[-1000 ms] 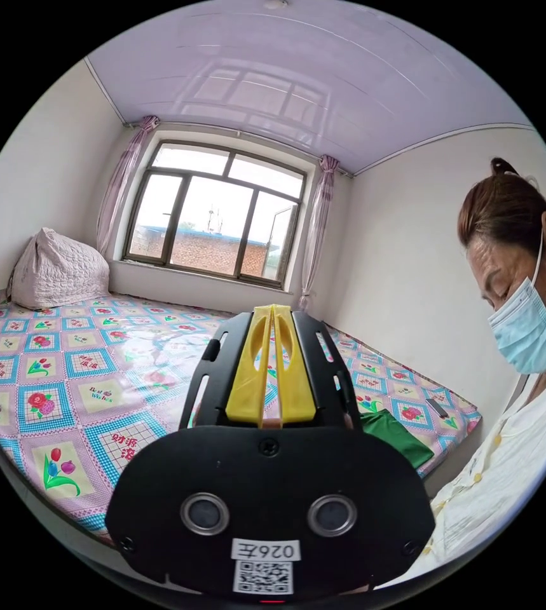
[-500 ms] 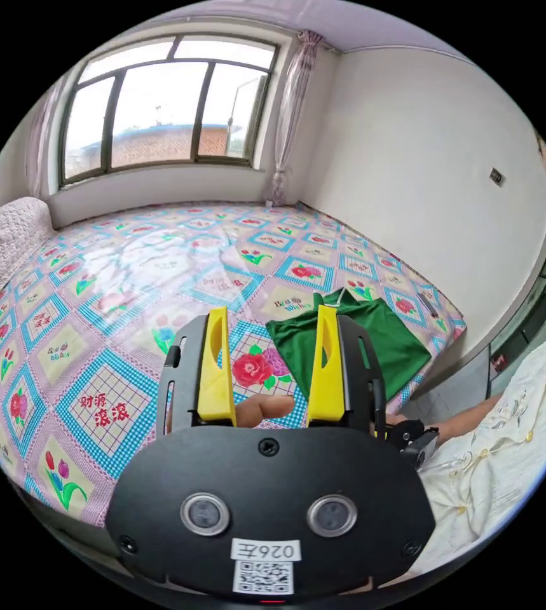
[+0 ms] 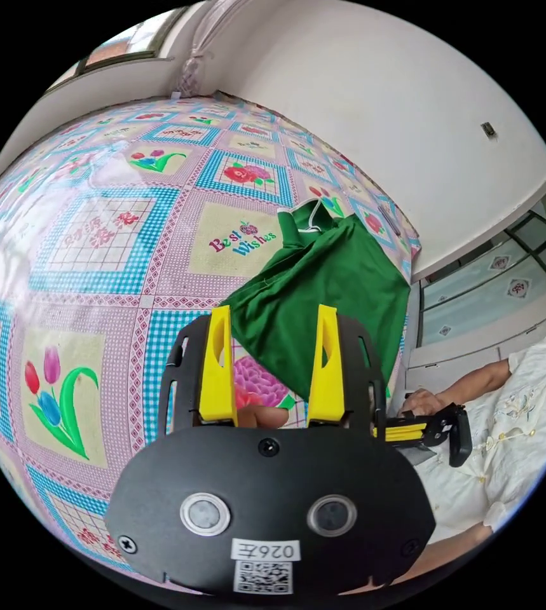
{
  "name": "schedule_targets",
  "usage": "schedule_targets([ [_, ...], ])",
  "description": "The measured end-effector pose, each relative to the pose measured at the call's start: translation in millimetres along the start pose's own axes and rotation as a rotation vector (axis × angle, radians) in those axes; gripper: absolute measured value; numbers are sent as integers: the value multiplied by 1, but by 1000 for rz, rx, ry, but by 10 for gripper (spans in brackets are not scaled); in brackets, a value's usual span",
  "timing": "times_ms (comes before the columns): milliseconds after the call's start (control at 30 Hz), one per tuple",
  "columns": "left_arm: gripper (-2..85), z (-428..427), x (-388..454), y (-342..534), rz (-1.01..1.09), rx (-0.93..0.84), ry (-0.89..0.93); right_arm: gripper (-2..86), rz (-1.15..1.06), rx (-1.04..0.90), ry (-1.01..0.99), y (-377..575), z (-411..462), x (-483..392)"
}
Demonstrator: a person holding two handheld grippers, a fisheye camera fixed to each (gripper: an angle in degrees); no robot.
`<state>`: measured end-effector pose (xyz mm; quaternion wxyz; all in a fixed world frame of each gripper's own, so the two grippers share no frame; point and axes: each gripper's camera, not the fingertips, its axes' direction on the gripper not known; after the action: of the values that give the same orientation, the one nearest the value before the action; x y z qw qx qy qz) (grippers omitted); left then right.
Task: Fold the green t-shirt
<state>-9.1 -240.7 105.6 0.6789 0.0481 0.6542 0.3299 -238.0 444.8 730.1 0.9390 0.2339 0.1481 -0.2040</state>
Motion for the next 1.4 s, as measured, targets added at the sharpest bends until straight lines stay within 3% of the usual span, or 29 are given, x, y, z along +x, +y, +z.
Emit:
schedule_targets([
  [400,157,170,33,-134,340,-562,-22,-11,60,23,-96,-15,-29,28],
  [767,176,221,33,-140,322,-512,34,-11,70,30,-130,-36,-82,52],
  [1000,117,257,76,-115,447,-448,-221,-10,89,36,-135,-57,-127,71],
  [1200,37,280,78,-108,407,-475,-124,-11,97,40,-125,-79,-172,91],
  [1400,15,293,48,-100,284,-498,29,-12,105,62,-199,-95,-231,126],
])
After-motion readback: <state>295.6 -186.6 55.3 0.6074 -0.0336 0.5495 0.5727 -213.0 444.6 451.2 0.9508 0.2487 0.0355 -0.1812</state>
